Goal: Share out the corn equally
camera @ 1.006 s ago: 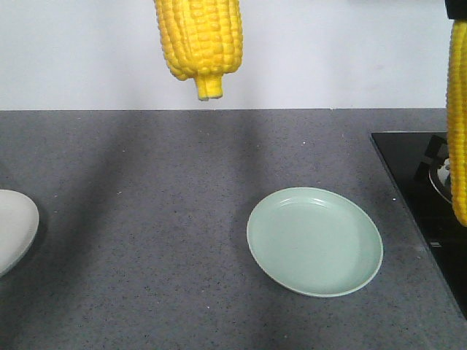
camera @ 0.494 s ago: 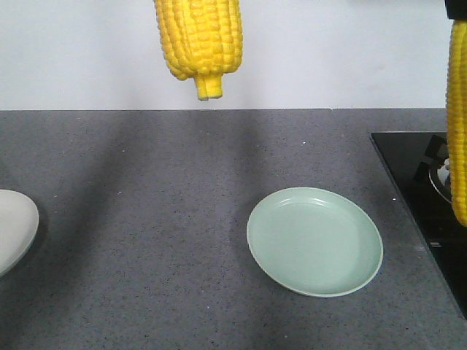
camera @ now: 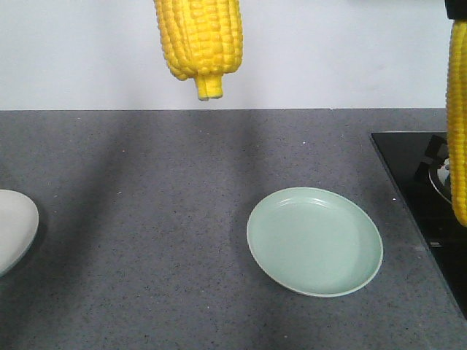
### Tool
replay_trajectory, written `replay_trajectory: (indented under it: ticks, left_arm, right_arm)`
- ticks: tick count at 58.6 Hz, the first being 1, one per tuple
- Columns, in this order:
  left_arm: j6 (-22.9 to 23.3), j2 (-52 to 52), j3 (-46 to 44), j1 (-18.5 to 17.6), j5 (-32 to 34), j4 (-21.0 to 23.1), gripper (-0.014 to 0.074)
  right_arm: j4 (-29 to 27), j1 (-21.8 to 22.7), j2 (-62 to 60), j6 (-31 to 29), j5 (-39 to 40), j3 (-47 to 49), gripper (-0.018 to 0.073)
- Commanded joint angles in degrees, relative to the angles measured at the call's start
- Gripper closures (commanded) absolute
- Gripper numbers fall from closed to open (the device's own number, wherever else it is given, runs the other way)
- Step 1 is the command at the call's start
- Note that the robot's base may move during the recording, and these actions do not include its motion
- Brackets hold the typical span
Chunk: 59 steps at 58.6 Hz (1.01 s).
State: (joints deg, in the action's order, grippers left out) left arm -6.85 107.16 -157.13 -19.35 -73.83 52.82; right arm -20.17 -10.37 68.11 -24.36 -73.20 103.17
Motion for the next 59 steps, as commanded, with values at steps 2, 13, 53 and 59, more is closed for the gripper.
replay_trajectory:
  ticks: [2, 13, 53, 59]
  left_arm:
    - [0.54, -2.57, -1.08, -0.12, 1.73, 2.56, 0.0603]
    - [0.54, -2.57, -1.08, -0.12, 1.73, 2.56, 0.0603]
    - [0.54, -2.57, -1.08, -0.12, 1.73, 2.56, 0.0603]
    - [0.54, -2.57, -1.08, -0.12, 1.73, 2.56, 0.0603]
  right_arm:
    - [-0.89, 0.36, -0.63, -0.44, 3.77, 1.02, 0.0565]
    - [-0.89, 0.36, -0.63, -0.44, 3.77, 1.02, 0.0565]
    - [-0.89, 0.36, -0.63, -0.44, 4.28, 1.02, 0.0565]
    - [-0.95, 0.36, 0.11, -0.21, 5.51, 1.02, 0.0565]
